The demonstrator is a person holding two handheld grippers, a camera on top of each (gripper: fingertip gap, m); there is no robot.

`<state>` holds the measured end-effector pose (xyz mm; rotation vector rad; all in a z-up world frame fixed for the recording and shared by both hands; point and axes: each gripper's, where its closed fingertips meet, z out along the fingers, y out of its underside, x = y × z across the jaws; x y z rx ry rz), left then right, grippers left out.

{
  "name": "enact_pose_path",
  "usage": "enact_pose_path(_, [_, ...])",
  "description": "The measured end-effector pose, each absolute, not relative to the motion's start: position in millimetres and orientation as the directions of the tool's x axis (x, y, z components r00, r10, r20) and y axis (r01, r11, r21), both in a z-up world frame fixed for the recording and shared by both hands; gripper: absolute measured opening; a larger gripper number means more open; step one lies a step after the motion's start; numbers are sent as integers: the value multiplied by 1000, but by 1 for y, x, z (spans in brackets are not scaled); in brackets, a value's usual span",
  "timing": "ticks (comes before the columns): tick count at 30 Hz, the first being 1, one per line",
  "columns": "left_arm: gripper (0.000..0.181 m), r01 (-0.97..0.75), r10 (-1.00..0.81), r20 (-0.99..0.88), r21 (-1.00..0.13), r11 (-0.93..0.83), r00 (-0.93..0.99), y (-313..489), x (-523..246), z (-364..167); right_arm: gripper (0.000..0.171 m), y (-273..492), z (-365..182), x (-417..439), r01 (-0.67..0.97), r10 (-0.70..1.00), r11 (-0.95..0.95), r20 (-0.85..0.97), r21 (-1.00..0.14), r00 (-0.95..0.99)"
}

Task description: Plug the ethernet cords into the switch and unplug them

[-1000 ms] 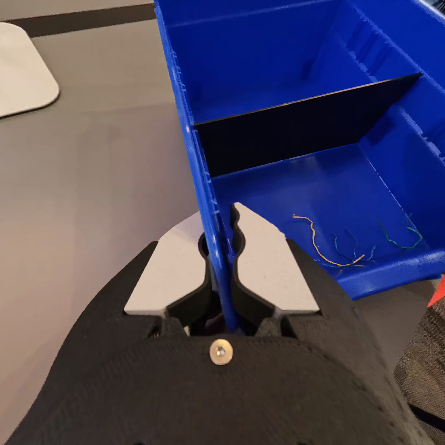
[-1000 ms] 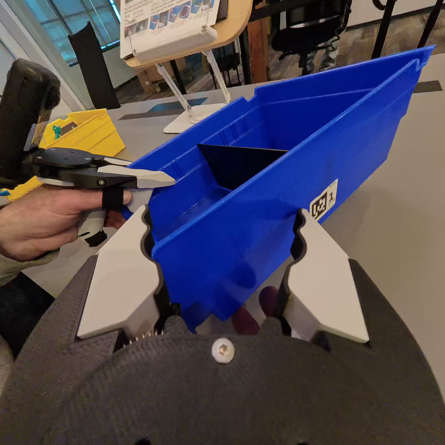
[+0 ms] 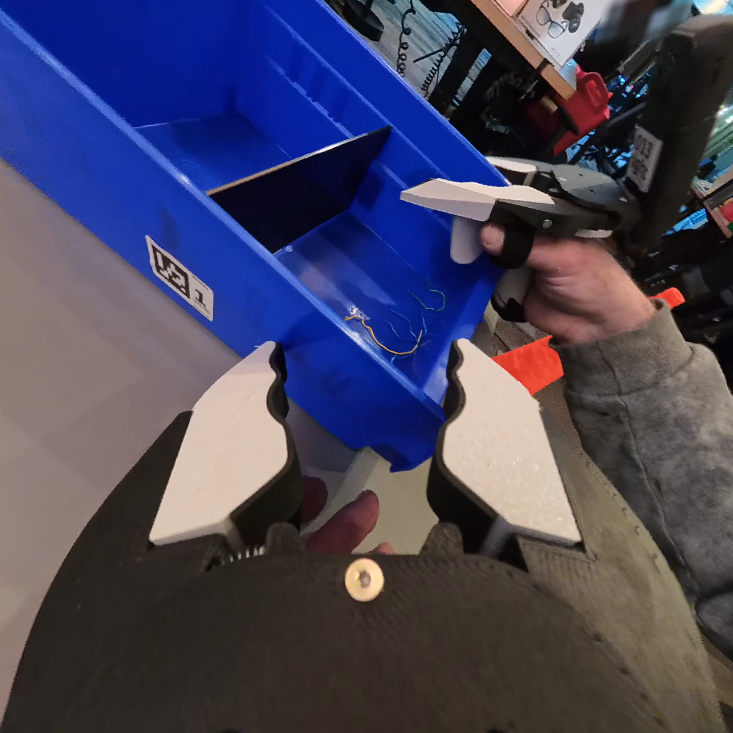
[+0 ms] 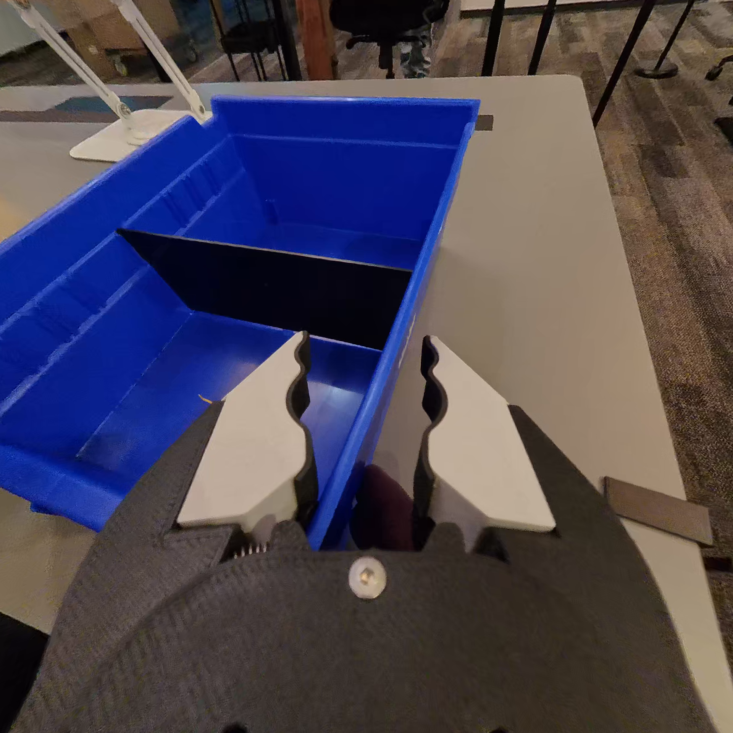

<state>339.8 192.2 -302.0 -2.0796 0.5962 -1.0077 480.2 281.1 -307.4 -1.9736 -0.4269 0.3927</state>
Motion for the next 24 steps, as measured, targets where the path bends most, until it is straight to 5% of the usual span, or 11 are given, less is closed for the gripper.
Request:
enact_pose_path(8, [70,-32,-747,458,-842,-538,482,176,306,-259,64,294,-280,509,208,356,-291,96,-934,929])
enact_pose_path(14, [68,-182,-808,84,-956,-231,584,172,203,-204,67,277,-217,513,383,216,-134,350,-914,911])
enact_pose_path(19, [63,-342,-684,-179,-934,-109,707,177,82,-157,52,251,-171,453,476,267,24,465,-879,844])
enact_pose_path(24, [60,-501,-440,-403,-856,-129,802,183,-70,-109,37,222,-161,360,434,497,106,426,-894,756])
